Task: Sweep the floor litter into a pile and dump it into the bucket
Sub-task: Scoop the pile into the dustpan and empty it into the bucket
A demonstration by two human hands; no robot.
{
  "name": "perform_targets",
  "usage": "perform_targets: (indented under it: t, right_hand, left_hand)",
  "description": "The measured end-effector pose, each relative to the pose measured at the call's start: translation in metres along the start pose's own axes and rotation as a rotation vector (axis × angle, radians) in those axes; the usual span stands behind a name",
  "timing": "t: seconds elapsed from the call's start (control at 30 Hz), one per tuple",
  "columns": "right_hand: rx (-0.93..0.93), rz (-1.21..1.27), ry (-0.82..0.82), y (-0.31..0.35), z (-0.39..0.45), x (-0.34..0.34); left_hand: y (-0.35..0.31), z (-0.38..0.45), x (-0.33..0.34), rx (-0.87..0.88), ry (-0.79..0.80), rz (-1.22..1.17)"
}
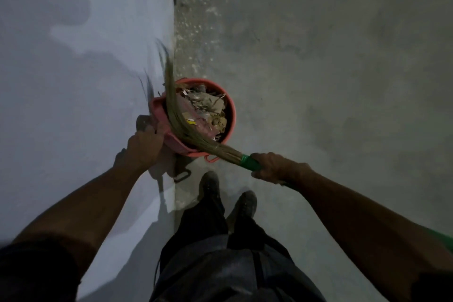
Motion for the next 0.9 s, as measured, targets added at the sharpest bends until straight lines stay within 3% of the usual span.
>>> perform_targets:
  t: [0.1,0.2,0.3,0.6,0.7,0.9]
  right_hand:
    - [0.077,-0.008,-0.077,-0.019,0.006,0.003]
    - [0.118,0.073,-0.145,-0.032,0.002,0.003]
    - [0.103,0.237,-0.167,-0.033,-0.014,0.002]
    - [-0.081,0.368,0.036,-0.012,-0.023,0.017]
    - [-0.025,0.416,0.048,-0.011,-0.014,0.019]
    - [0.129,0.657,-0.1,-0.028,-0.02,0.02]
  left_hand:
    - [-0.002,-0.004,-0.007,-0.075,0.004,-0.147]
    - [-0.006,-0.006,-0.009,-0.051,-0.016,-0.044]
    - [-0.004,-0.007,-0.015,-0.086,-0.04,-0.11]
    - [-0.007,-0.008,-0.014,-0.062,-0.069,-0.12]
    - [-0.013,-0.017,-0.013,-0.034,-0.052,-0.091]
    - [-0.008,-0.03,-0.005,-0.032,-0.154,-0.113]
Point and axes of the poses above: each hand's wrist, its own z-axis towards the middle knuckle, its own x-axis out of the palm, y = z × x, the point moved 3 cm from there along z, towards the middle knuckle, and after that the axes turned 12 degrees about z, right-handed, at the moved point
